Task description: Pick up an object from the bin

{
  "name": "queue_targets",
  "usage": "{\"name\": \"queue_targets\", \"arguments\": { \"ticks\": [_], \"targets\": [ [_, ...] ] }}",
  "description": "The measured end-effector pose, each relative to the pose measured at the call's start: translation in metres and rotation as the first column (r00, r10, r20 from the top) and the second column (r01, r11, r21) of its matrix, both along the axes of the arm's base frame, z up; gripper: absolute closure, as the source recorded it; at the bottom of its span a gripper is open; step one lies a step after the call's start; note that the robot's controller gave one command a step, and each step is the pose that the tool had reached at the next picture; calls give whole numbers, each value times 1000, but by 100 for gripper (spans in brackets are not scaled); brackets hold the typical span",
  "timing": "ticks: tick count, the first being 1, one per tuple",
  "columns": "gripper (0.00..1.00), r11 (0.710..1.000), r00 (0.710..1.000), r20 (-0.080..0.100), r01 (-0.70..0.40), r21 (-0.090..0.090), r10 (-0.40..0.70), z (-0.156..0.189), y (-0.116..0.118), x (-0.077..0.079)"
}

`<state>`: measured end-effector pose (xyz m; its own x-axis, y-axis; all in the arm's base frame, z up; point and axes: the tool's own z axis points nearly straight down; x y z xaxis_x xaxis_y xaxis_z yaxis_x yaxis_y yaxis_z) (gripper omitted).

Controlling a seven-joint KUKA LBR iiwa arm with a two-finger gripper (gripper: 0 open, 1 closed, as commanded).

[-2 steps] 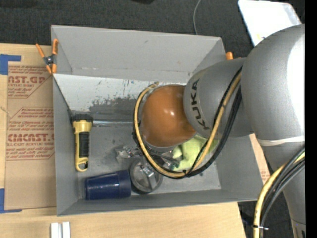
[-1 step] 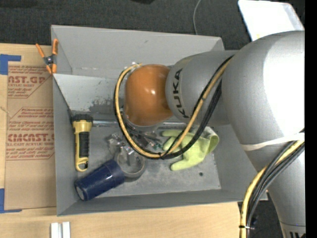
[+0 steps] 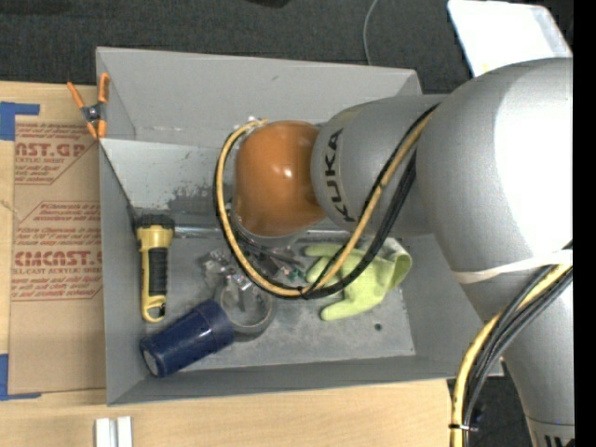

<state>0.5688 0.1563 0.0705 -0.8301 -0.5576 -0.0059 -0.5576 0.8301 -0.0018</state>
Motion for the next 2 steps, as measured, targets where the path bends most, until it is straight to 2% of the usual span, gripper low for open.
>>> {"name": "queue_targets", "arguments": {
  "ticks": [1,2],
  "targets": [
    [100,993,993,-5,-118,-2,118,33,0,-2],
    [100,913,913,-2,-408,0,408,85,-4,-26]
  ]
}}
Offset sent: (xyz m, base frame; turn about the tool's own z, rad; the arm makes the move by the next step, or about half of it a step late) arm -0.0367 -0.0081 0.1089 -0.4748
